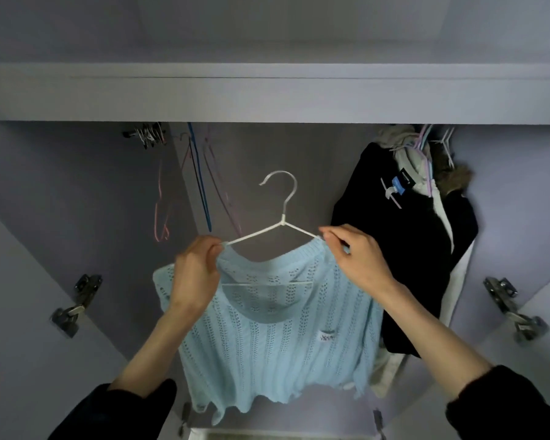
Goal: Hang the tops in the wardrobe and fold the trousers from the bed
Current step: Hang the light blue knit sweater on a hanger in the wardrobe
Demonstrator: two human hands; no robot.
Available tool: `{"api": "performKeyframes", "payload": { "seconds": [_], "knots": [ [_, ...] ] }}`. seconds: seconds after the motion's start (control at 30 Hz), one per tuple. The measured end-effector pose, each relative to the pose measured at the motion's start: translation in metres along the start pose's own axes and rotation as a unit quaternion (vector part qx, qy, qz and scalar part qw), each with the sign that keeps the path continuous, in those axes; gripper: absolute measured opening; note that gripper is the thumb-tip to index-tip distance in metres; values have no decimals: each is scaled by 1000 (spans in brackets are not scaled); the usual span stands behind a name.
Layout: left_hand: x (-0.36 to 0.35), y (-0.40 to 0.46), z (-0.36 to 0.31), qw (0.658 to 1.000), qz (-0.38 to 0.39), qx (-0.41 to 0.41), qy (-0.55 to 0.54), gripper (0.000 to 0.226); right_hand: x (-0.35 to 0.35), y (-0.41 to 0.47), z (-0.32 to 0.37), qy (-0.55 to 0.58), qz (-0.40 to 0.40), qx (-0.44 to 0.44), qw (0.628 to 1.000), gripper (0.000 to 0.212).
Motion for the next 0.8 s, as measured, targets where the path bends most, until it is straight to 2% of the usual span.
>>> {"api": "performKeyframes", "payload": {
  "seconds": [0.07, 0.13, 0.23, 0.3, 0.4, 0.5, 0.63, 0.7, 0.8],
  "knots": [
    [5, 2, 7, 999, -23, 24, -16, 16, 8, -6, -15, -63, -48, -16, 997, 23],
    [5, 3, 11, 999, -28, 33, -19, 18, 8, -6, -23, -71, -59, -13, 996, 20],
    [3, 6, 13, 999, -23, 24, -11, 18, 8, 0, -26, 50, -46, -45, 997, 17],
    [3, 9, 17, 999, -20, 26, -8, 18, 13, 4, -29, 115, -68, -80, 988, 16],
    [7, 10, 28, 999, -22, 46, 0, 19, 25, 6, -39, 75, -141, -97, 982, 16],
    [11, 13, 34, 999, -26, 44, 15, 20, 32, 3, -39, 16, -175, -61, 982, 14],
    [11, 16, 30, 998, -39, 42, 4, 20, 26, -5, -36, -64, -101, -24, 993, 11],
    [9, 15, 27, 999, -37, 40, -5, 19, 25, -4, -29, -62, -76, -17, 995, 20],
    [1, 14, 20, 999, -24, 24, -20, 18, 23, 7, -1, -38, -31, 50, 998, 35]
  ]
}}
Point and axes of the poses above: each hand's wrist, its own y-axis towards the middle knuckle, its own x-axis out of the back of the hand, z = x × y, the point moved 1 cm from there along y, towards the middle knuckle, and after that the axes turned 6 degrees about z, right-handed, at the moved point
